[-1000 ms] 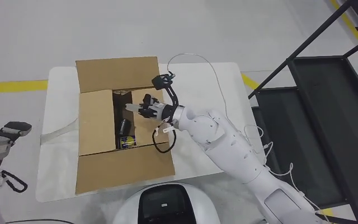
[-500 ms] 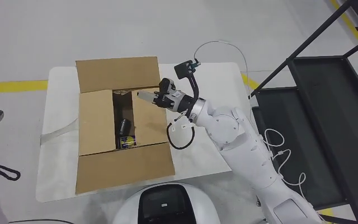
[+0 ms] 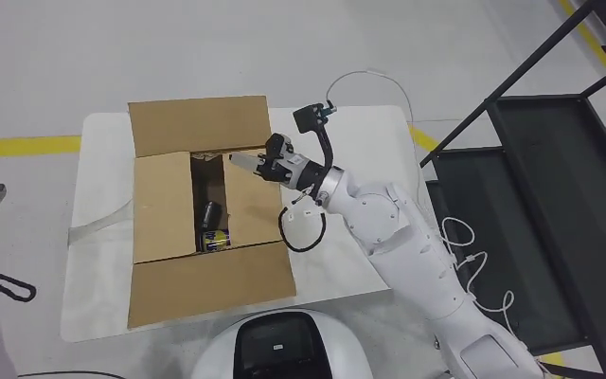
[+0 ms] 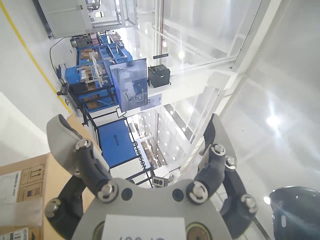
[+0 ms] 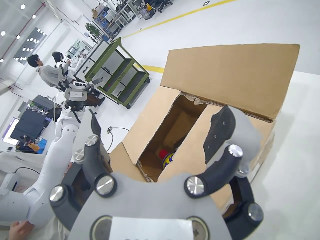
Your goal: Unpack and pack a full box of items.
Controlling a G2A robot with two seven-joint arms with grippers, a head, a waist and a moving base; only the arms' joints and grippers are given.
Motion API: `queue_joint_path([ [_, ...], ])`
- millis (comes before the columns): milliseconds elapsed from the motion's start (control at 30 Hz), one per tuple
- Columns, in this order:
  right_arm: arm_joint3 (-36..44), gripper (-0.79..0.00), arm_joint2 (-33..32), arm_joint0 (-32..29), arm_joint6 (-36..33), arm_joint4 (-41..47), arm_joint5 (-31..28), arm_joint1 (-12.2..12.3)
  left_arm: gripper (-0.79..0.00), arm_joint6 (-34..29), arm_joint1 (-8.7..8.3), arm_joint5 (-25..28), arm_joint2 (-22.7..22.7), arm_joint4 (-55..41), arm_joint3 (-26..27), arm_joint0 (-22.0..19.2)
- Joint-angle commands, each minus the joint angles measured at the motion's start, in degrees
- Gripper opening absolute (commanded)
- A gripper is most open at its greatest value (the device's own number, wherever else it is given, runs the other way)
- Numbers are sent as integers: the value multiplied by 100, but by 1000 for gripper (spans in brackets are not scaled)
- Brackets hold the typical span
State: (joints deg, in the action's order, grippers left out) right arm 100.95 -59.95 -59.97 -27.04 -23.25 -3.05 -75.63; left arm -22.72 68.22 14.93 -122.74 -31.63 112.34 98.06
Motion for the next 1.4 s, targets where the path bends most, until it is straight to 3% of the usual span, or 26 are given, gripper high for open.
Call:
queue_joint_path([
  [0, -573, 0, 175, 384, 442, -75, 85, -86, 0, 160, 19, 59, -16, -87, 16, 4],
  [200, -2211, 0, 546, 1410, 1383, 309, -164, -365, 0, 445, 105, 125, -89, -259, 220, 445],
  [367, -3566, 0, 890, 2070, 1867, 108, -263, -572, 0, 604, 170, 254, -14, -170, 372, 727],
  [667, -5158, 0, 1173, 2608, 2546, 600, -592, -951, 0, 613, 219, 202, 76, -55, 566, 799],
  [1000, -6079, 0, 1402, 3043, 1956, 1023, -1406, -1271, 0, 642, 252, 102, 108, 71, 502, 739],
  [1367, -6489, 0, 1238, 3161, 1213, 1477, -2713, -1352, 0, 626, 287, 79, 139, 158, 418, 699],
])
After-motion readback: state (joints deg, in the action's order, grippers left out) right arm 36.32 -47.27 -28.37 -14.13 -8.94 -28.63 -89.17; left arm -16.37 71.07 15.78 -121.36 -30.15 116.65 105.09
